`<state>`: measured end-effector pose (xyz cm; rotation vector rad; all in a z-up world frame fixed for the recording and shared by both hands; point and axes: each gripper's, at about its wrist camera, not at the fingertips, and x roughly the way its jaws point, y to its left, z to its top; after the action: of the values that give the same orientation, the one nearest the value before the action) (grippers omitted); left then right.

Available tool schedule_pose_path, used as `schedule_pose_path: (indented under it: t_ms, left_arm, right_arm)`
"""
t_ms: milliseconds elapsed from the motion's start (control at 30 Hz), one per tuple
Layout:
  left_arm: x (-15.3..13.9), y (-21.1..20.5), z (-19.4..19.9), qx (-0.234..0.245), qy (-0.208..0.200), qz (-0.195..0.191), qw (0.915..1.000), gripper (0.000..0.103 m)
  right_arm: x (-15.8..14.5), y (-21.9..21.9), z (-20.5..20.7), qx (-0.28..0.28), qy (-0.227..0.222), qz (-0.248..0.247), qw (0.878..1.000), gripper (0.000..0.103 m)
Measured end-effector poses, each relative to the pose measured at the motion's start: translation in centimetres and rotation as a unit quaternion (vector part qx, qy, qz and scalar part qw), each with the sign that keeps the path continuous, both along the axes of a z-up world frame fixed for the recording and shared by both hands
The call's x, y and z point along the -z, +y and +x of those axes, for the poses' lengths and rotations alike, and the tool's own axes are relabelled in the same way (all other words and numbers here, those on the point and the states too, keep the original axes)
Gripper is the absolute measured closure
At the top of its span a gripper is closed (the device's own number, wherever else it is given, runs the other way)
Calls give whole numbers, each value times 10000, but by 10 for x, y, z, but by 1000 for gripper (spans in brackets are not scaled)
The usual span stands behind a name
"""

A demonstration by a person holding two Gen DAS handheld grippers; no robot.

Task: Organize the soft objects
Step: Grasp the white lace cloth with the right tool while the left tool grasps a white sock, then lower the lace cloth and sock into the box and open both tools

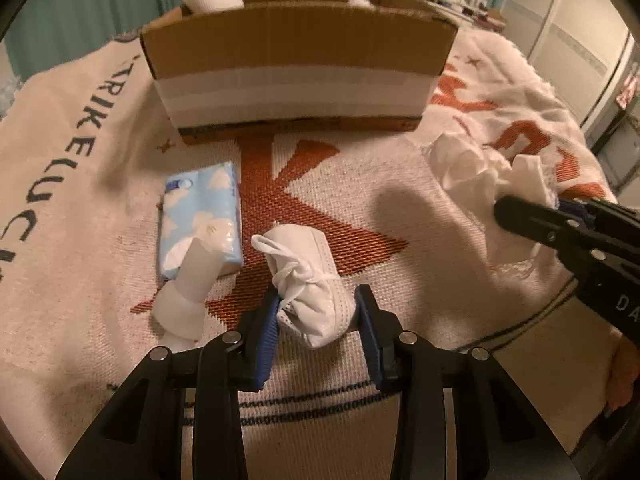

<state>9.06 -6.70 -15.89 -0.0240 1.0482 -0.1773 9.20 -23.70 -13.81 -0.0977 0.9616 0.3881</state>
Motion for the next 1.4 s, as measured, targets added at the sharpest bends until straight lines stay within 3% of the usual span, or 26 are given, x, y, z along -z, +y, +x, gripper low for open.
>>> schedule_pose_path:
  t_ms: [433, 700, 867, 1167, 1400]
  left_arm:
    - [-75, 6, -48, 132, -922, -83, 9956, 67]
    - [-137, 8, -63, 289, -1582, -223, 9867, 67]
    - [-173, 11, -57, 342, -2033, -94, 9785, 67]
    - [-215, 13, 7, 351, -2526, 74, 9669, 67]
    - [-202, 18, 84, 258, -2319, 118, 9723, 67]
  right_arm:
    - [-56, 6, -50, 77, -577, -70, 9983, 82]
    - [-110, 10, -75, 71, -1161, -177, 9931, 83]
    - [-146, 17, -74, -6, -1540, -209, 9878, 83]
    - [-196, 37, -18, -154, -2016, -58, 9793, 83]
    - [-201, 48, 50, -139, -2093, 157, 9776, 82]
